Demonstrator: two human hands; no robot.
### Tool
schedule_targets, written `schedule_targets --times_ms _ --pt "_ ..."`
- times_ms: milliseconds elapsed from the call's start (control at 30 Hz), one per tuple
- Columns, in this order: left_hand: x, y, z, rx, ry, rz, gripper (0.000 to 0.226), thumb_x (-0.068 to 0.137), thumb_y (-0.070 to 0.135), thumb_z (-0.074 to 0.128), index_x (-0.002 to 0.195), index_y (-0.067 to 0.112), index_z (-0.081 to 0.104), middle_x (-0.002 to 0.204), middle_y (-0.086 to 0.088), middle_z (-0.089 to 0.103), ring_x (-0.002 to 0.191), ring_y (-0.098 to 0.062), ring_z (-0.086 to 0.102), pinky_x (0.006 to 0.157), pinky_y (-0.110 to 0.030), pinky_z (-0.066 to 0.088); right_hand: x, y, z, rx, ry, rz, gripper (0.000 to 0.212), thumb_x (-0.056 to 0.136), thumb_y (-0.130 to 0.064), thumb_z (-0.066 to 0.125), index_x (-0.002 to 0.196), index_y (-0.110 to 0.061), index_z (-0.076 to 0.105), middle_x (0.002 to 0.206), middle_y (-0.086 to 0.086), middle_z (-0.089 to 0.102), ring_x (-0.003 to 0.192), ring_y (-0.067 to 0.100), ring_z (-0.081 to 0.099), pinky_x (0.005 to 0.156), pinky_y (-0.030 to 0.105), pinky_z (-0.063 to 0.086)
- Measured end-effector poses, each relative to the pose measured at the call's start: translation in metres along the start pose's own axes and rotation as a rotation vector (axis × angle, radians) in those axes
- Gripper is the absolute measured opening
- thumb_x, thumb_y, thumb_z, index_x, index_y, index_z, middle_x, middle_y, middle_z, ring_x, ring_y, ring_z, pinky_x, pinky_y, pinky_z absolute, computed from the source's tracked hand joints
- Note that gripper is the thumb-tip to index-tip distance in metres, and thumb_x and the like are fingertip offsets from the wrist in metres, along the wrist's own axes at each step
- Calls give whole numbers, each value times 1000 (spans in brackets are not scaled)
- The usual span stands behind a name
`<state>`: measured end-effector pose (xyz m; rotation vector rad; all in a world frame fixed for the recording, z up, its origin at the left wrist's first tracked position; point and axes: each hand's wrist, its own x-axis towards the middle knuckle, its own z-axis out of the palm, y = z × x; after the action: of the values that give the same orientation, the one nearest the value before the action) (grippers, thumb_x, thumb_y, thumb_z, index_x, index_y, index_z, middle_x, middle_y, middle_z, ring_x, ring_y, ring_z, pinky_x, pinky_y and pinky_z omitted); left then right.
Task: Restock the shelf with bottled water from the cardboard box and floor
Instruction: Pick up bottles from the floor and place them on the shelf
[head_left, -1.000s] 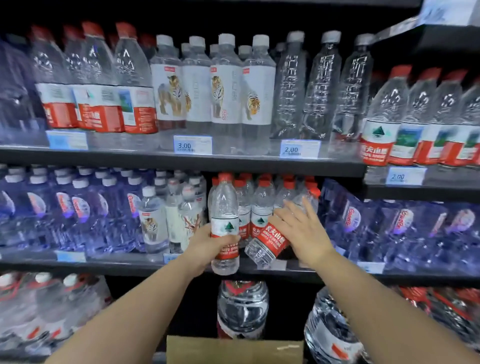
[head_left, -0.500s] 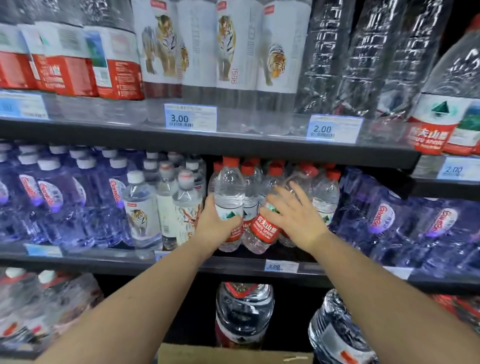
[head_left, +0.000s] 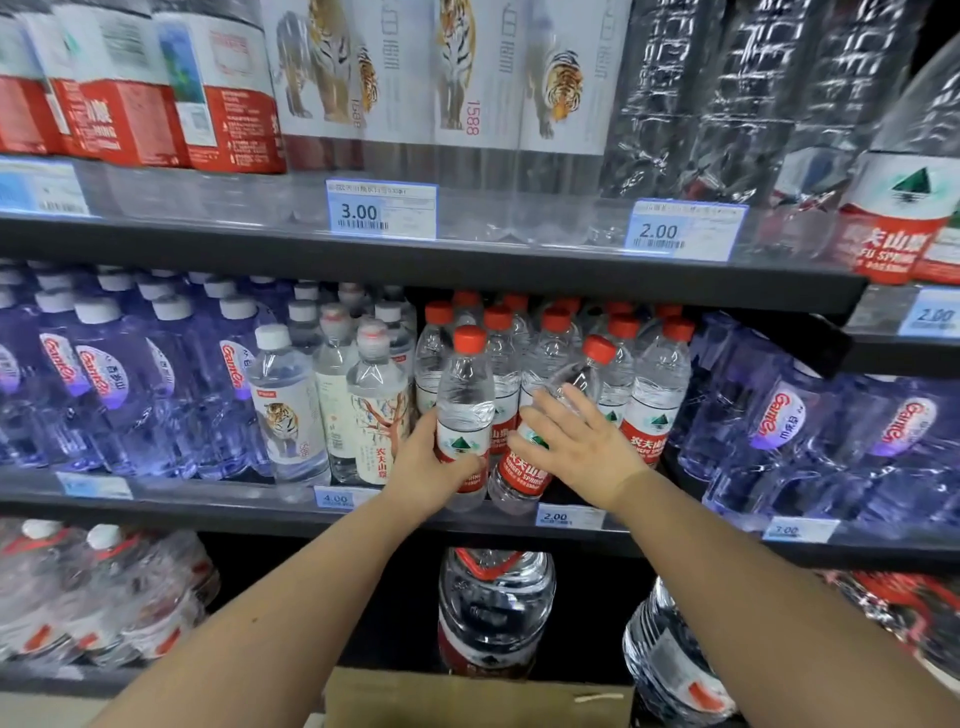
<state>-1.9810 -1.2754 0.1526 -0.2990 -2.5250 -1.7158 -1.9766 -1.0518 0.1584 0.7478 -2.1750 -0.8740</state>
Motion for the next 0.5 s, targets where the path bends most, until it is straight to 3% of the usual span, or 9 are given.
schedule_targets --times_ms 133,233,367,500 --pt "-4 -2 1 40 18 39 62 79 16 76 134 17 47 111 14 56 101 0 51 90 -21 41 -5 -1 3 -35 6 39 102 42 12 77 131 -22 41 144 11 41 142 36 15 118 57 -8" --pt "-8 -4 2 55 16 56 61 80 20 76 134 20 46 111 17 55 103 1 49 87 -14 34 -7 0 3 -52 -17 37 102 47 13 73 134 -24 38 152 11 25 146 36 -1 116 58 -13" --pt "-10 -5 4 80 35 83 63 81 23 76 136 20 45 120 14 58 110 -1 51 91 -17 36 0 2 -2 -66 -13 -33 98 49 8 77 133 -27 39 154 11 21 144 37 2 116 59 -11" --pt "-10 -6 4 130 52 132 66 81 22 76 138 17 44 131 6 57 122 -8 50 105 -27 39 9 3 -7 28 68 41 99 59 9 73 142 -27 33 161 16 -10 148 38 -10 119 54 -4"
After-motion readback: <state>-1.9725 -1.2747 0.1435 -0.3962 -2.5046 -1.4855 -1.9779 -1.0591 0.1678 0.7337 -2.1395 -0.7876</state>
